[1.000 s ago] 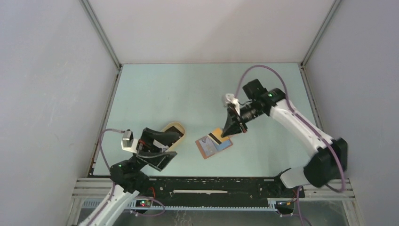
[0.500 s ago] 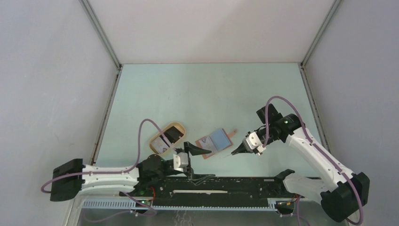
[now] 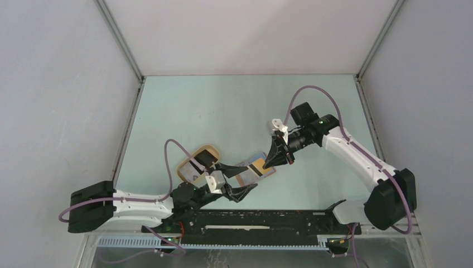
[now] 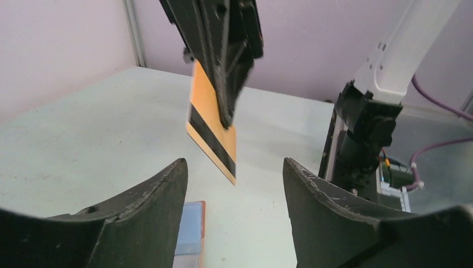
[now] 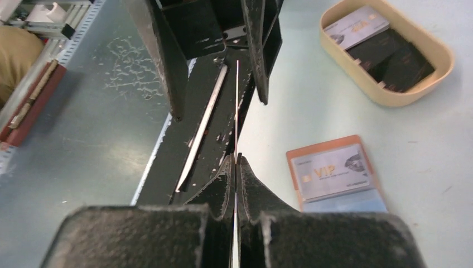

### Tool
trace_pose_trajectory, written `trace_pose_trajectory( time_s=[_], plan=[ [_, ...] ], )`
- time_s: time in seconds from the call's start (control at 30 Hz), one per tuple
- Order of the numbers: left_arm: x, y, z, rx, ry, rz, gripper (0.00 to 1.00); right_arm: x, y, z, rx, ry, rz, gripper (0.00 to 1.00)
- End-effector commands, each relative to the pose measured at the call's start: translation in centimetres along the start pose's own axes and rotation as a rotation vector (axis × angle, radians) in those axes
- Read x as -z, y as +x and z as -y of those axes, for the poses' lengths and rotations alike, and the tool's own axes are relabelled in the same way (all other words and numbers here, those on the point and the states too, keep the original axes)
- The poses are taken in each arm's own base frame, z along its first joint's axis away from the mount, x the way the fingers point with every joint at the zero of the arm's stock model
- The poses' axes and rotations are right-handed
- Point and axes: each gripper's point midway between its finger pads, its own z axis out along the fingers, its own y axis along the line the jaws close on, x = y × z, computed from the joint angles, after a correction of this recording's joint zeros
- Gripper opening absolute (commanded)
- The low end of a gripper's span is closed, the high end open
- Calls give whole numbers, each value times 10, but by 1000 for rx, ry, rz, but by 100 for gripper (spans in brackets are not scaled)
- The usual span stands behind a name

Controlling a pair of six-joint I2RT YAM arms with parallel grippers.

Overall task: Put the credit cards into the card holder
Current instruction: Insert the credit card into the card holder.

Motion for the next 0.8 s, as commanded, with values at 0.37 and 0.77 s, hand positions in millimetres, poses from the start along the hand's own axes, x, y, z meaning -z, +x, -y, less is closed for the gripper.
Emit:
trace_pose_trajectory(
  time_s=[0.37, 0.77],
  plan=[
    [-11, -38, -7, 321, 62, 114, 35, -16, 8, -7, -188, -72, -67, 0],
    [-3, -25, -8, 316, 49, 16, 29, -16, 11, -2, -224, -67, -73, 0]
  ],
)
